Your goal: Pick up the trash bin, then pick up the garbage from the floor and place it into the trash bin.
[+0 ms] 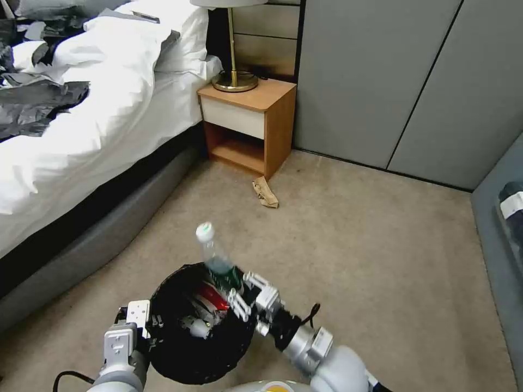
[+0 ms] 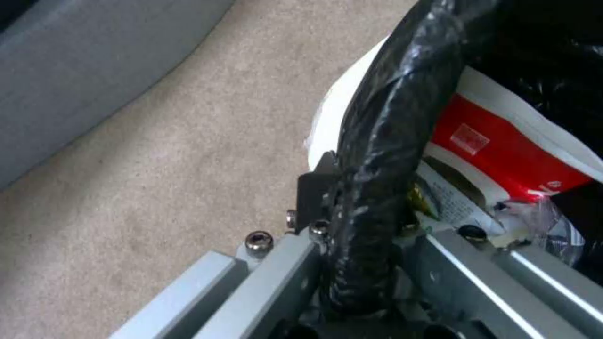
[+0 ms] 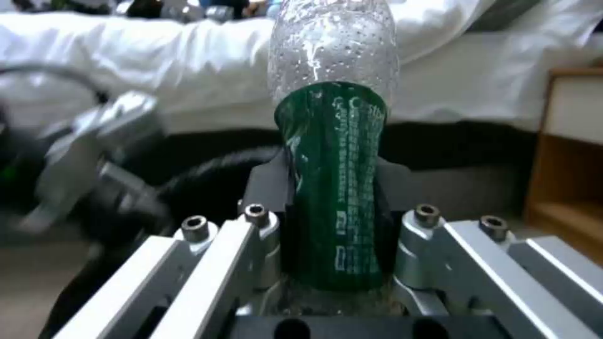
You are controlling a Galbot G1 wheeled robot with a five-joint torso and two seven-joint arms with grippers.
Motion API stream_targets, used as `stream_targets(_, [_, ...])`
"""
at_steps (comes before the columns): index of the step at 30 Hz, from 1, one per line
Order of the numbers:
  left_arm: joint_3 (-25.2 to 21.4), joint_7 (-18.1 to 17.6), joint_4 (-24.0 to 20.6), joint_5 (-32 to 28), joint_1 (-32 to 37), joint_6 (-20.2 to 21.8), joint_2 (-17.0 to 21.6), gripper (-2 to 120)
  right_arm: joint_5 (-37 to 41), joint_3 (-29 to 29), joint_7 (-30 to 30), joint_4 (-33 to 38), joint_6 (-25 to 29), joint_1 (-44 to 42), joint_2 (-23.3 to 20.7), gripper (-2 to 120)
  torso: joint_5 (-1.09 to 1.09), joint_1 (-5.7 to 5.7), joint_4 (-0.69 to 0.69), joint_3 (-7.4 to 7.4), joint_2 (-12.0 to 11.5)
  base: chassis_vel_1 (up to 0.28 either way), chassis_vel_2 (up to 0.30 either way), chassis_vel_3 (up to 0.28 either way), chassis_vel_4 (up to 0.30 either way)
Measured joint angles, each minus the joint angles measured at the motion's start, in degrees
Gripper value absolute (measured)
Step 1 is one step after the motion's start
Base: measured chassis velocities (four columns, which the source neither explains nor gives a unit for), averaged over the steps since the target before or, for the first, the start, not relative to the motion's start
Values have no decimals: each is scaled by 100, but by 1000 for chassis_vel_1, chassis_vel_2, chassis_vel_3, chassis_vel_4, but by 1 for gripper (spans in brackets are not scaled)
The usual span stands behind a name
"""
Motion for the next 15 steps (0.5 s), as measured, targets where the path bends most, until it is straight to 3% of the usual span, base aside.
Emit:
stream_targets(11, [-12,-3,-12,-39,-18,9,19,0,-160,-99,-70,-449,102,-52,42,19,-11,0,2,0,0,0,0,0,0])
stream_targets(15, [-1,-4,-13,-41,-27,10,10,0,-202,-100,-68,-514,86,-52,67,29,-8,0,2,0,0,0,0,0,0])
